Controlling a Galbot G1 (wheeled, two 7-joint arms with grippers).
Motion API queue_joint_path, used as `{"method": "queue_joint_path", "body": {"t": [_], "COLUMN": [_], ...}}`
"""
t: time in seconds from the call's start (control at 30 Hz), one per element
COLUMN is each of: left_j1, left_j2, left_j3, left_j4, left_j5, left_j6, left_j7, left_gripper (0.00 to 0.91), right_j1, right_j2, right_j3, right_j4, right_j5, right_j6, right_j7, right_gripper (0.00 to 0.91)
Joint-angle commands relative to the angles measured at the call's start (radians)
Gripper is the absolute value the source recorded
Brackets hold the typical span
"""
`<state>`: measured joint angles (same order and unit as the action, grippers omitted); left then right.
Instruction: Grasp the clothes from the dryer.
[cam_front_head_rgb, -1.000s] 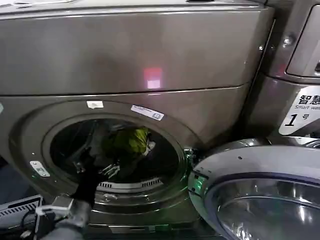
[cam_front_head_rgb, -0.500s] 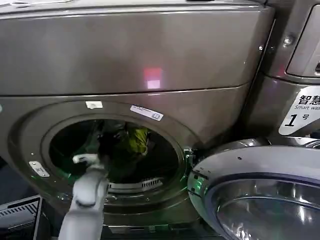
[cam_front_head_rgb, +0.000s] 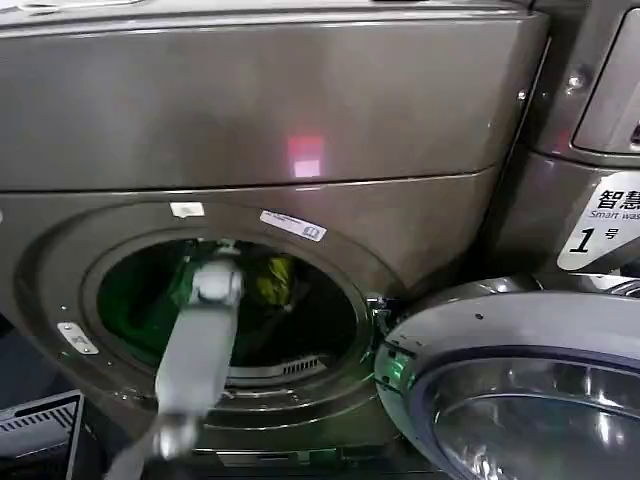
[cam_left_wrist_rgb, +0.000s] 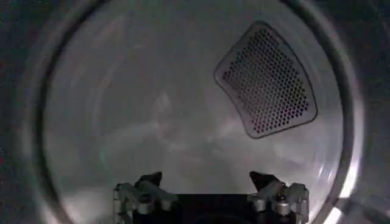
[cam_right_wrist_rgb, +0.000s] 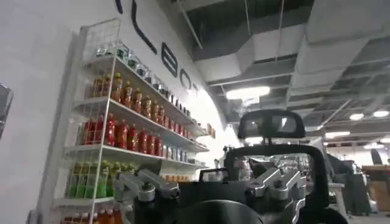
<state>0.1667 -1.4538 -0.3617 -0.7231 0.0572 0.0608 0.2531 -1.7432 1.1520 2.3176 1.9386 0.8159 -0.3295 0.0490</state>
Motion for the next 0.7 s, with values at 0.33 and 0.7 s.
{"method": "queue_joint_path", "body": {"t": [0.33, 0.7], "left_j1": [-0.362, -0.435], "left_j2": [0.034, 0.012], "left_j3": [0.388, 0.485], "left_j4": [0.583, 0.653], "left_j5": [0.52, 0.855], "left_j6": [-0.316, -0.264], "left_j7": [0.63, 0.679], "left_gripper": [0.907, 0.907], "right_j1": [0.004, 0.02], "right_j2": [0.01, 0.038], "right_j3": [-0.006, -0.021], "right_j4": [0.006, 0.031], "right_j5": [0.004, 0.0], "right_j6": [0.0, -0.002], "right_j7": [0.0, 0.003], "right_gripper": [0.907, 0.907]}}
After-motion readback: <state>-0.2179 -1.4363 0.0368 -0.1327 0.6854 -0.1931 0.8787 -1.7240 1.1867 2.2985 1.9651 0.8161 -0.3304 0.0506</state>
